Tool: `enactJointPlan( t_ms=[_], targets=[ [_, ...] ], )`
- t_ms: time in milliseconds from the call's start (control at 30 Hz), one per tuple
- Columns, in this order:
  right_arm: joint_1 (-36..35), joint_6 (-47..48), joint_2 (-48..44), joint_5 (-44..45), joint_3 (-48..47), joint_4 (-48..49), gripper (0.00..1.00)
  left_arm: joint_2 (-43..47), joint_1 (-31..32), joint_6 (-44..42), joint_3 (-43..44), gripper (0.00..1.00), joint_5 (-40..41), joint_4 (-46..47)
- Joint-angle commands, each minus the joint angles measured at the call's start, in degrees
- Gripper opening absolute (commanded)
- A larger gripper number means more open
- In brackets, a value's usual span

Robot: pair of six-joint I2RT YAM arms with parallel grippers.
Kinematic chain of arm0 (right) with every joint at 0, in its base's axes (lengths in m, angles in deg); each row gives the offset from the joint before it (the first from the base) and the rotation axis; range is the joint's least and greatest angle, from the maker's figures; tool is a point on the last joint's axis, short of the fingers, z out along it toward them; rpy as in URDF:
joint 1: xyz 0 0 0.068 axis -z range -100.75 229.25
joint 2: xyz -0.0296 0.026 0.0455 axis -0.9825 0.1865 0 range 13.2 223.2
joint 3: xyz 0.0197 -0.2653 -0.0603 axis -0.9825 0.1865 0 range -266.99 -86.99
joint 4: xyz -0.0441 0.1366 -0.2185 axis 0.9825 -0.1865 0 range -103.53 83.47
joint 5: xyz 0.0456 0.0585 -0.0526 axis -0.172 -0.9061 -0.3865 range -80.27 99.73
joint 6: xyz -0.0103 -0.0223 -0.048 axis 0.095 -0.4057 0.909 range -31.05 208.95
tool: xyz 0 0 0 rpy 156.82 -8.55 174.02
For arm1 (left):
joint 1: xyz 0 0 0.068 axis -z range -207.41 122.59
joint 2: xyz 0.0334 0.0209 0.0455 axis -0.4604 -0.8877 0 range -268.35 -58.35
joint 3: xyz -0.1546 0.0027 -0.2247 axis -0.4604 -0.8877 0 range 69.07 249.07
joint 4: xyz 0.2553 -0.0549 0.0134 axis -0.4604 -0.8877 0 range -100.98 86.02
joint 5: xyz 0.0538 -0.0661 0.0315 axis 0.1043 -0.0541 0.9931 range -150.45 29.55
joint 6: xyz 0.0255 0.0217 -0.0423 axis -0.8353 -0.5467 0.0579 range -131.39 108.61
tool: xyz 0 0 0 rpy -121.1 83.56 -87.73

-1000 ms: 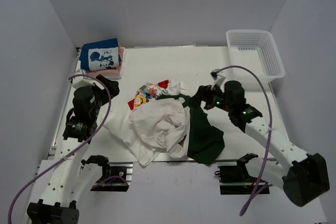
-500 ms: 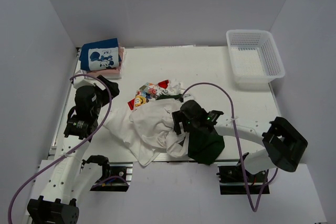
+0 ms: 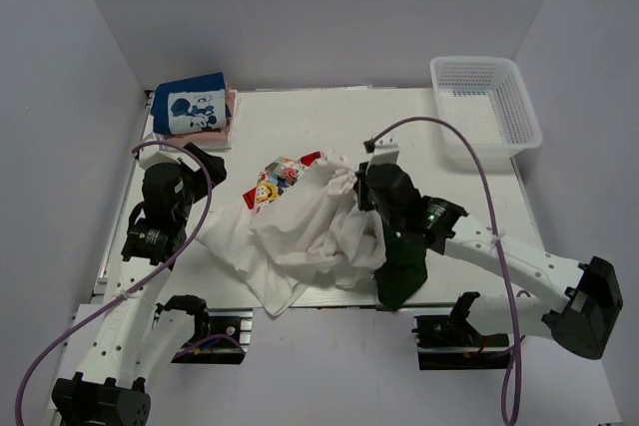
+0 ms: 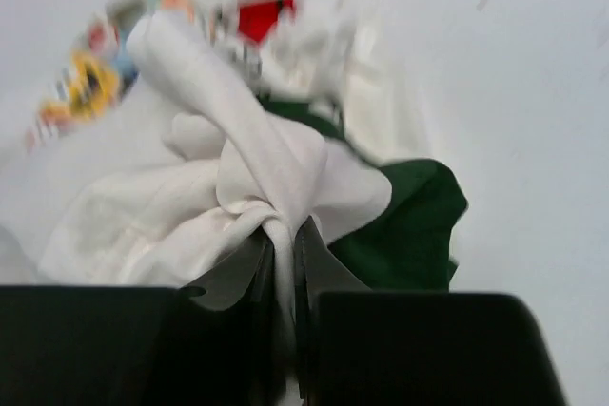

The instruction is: Fold and stack the t-shirts

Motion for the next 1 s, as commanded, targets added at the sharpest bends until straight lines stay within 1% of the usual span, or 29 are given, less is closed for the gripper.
enactJointPlan(
  t_ms=[0,33,67,100,167,200,233,267,333,367,400,433,467,500,533,567,600,633,667,700,733,767,800,833,867,900,933,967],
  targets=[
    [2.02,6.75,-2.12,14.07,-6.77,11.12,0.0,0.53,0.17,0.12,-0.24,1.0,-0.37,0.14],
    [2.47,7.37,-1.16,15.83,-10.53,12.97,0.0,0.01,0.17,0.12,-0.24,1.0,-0.37,0.14],
    [4.38,9.56,-0.71,17.76,-11.69,15.68,0.0,0.0,0.17,0.12,-0.24,1.0,-0.37,0.14],
    [4.84,12.36,1.03,18.13,-14.05,17.71,0.0,0.0,0.17,0.12,-0.24,1.0,-0.37,0.14],
    [7.99,17.99,2.27,19.36,-18.54,19.57,0.0,0.0,0.17,0.12,0.28,1.0,0.24,-0.38],
    [9.23,19.15,4.37,19.71,-22.13,21.49,0.0,0.0,0.17,0.12,0.28,1.0,0.25,-0.39],
    [12.02,22.73,4.91,20.15,-25.38,22.29,0.0,-0.52,0.17,0.12,0.28,1.0,0.25,-0.39],
    [12.75,25.2,6.66,20.15,-30.64,23.61,0.0,-0.53,0.17,0.12,0.28,1.0,0.25,-0.39],
    [15.37,27.41,7.37,20.42,-33.4,25.11,0.0,-0.53,0.17,0.12,0.28,1.0,0.25,0.13],
    [17.04,32.29,7.64,21.81,-34.2,26.77,0.0,-1.05,0.17,0.12,0.28,1.0,0.25,0.14],
    [17.93,34.43,8.34,22.35,-34.55,35.23,0.0,-1.05,0.17,0.12,0.28,1.0,0.25,0.84],
    [19.68,39.59,9.56,23.4,-35.08,39.05,0.0,-1.75,0.17,0.12,0.28,1.0,-0.36,0.84],
    [21.44,45.03,10.53,26.19,-37.35,45.53,0.0,-1.76,0.17,0.12,0.28,1.0,-0.98,1.37],
    [23.63,47.7,12.54,26.83,-37.46,52.82,0.0,-2.45,0.17,0.12,0.89,1.0,-0.98,1.37],
    [25.04,53.29,15.61,27.88,-37.63,62.37,0.0,-2.46,0.17,0.12,0.9,1.0,-2.64,1.37],
    [30.28,57.26,17.73,25.63,-44.33,66.64,0.0,-3.24,0.17,0.12,0.9,1.0,-3.35,1.37],
    [32.16,58.0,20.62,25.34,-50.67,69.12,0.0,-3.86,0.17,0.12,1.42,1.0,-3.96,1.37],
    [33.66,56.7,33.79,25.69,-59.6,54.62,0.0,-3.87,0.17,0.12,1.43,1.0,-4.67,1.37],
    [34.98,54.6,39.4,27.0,-79.36,46.99,0.0,-3.87,0.17,-0.4,1.43,1.0,-4.67,1.37],
    [38.3,52.58,48.33,25.01,-86.52,41.61,0.0,-3.87,0.17,-0.41,1.43,1.0,-4.67,1.37],
    [39.11,53.08,48.68,22.47,-81.28,53.12,0.0,-3.87,0.17,-1.1,1.43,1.0,-4.67,1.37],
    [40.43,53.35,46.77,20.35,-72.35,56.37,0.0,-3.87,0.17,-1.11,1.43,1.0,-4.67,1.37],
    [41.48,52.74,47.54,15.72,-71.92,54.23,0.0,-3.87,0.17,-1.72,2.04,1.0,-4.15,0.67],
    [42.62,51.86,49.11,16.8,-76.44,51.86,0.0,-3.34,0.17,-1.72,2.04,1.0,-3.62,0.67],
    [43.59,50.11,50.87,17.77,-77.18,51.57,0.0,-3.34,0.17,-1.72,2.04,1.0,-2.84,0.67],
    [44.3,49.05,50.8,18.65,-76.66,52.09,0.0,-3.34,0.17,-1.72,2.04,1.0,-2.83,0.67],
    [46.57,48.0,50.8,19.62,-75.35,51.66,0.0,-3.34,0.17,-1.72,2.04,1.0,-2.31,0.67],
    [47.29,48.51,50.97,19.89,-73.42,53.83,0.0,-3.34,0.17,-1.72,2.04,1.0,-2.3,0.67]
  ],
)
